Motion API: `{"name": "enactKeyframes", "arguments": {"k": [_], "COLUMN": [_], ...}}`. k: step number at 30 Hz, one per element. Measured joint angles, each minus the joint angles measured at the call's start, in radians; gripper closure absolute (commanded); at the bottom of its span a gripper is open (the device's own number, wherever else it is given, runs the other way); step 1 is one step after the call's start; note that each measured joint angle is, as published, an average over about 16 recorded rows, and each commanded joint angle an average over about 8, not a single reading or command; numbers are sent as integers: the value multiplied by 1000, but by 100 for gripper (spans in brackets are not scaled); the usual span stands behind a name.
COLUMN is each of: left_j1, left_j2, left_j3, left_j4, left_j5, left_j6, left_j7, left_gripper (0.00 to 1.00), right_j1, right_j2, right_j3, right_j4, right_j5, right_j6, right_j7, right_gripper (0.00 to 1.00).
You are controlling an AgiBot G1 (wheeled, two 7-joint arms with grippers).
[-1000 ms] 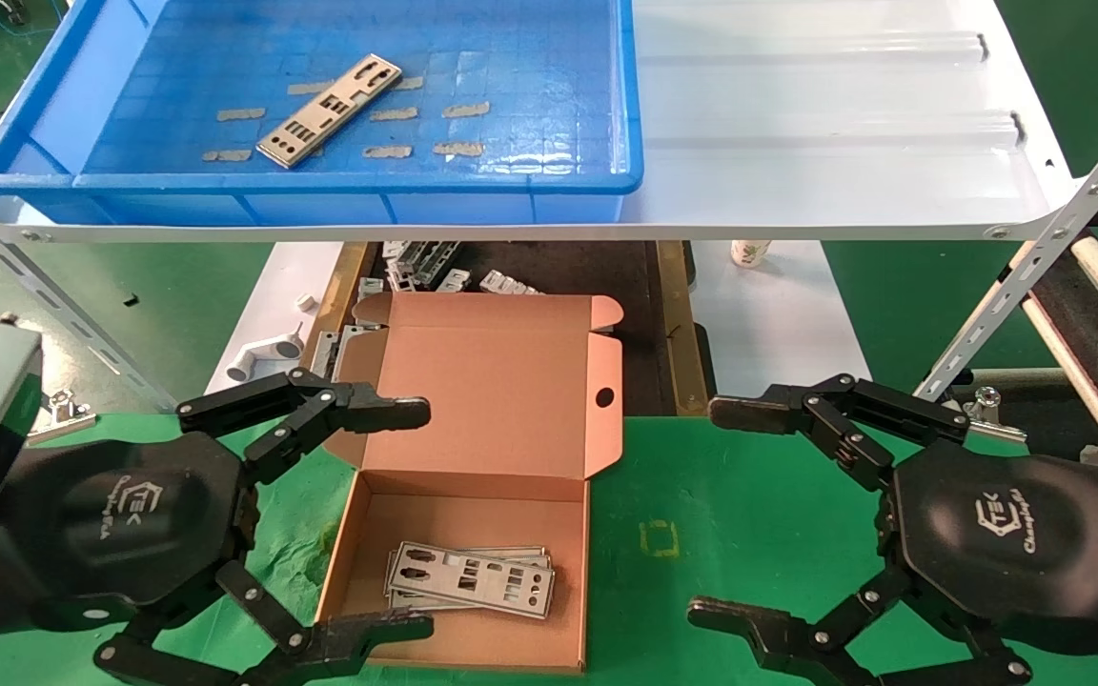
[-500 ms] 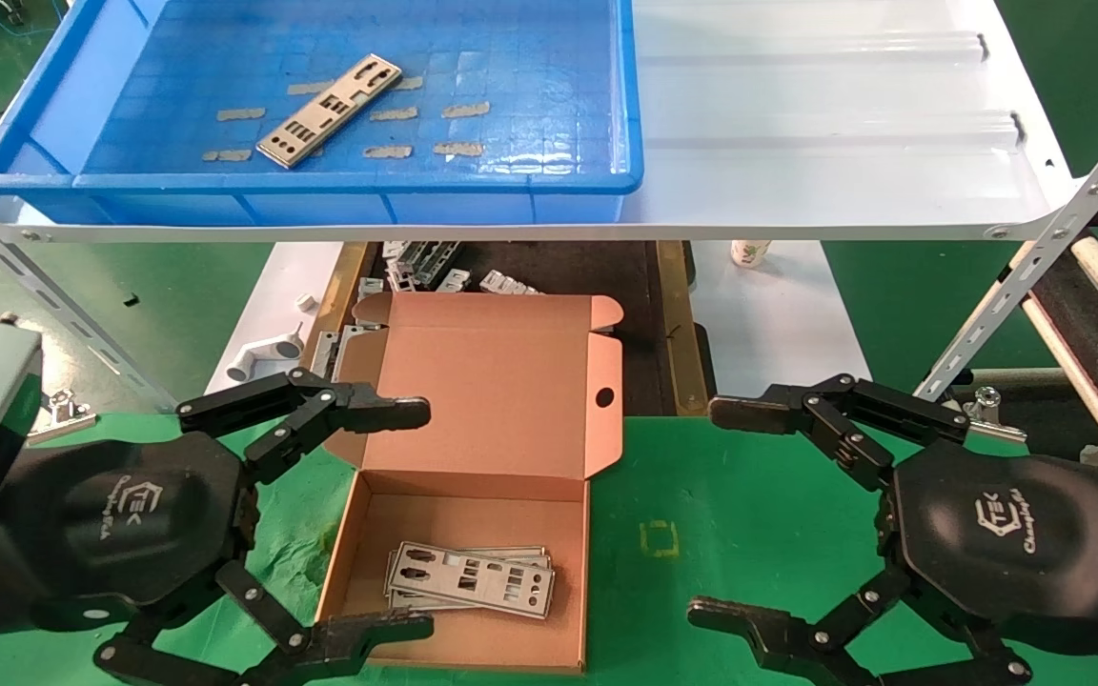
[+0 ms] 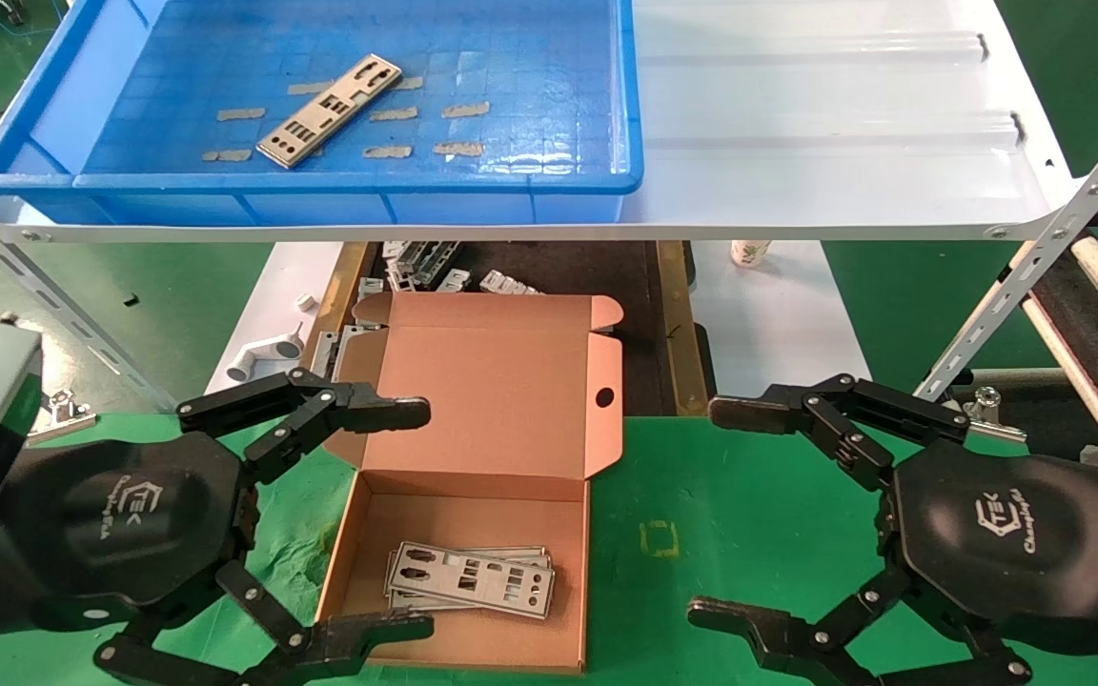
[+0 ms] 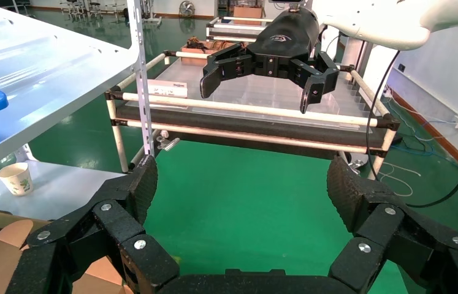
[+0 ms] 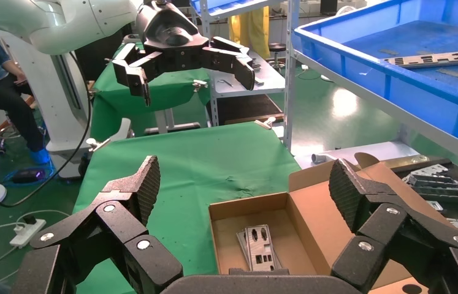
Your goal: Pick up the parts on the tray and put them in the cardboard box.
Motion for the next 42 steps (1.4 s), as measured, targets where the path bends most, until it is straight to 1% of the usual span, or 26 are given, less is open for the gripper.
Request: {"name": "enactKeyframes", "arguments": {"k": [42], "left_j1": [0], "left_j2": [0], "left_j3": [0], "left_j4": [0], "left_j5": [0], "left_j6": [0], "left_j7": [0], "left_gripper": [0], "right_j1": [0], "right_j2": [0], "right_j3": [0], "right_j4": [0], "right_j5": [0], "right_j6": [0], "right_j7": [0], "right_gripper": [0]}}
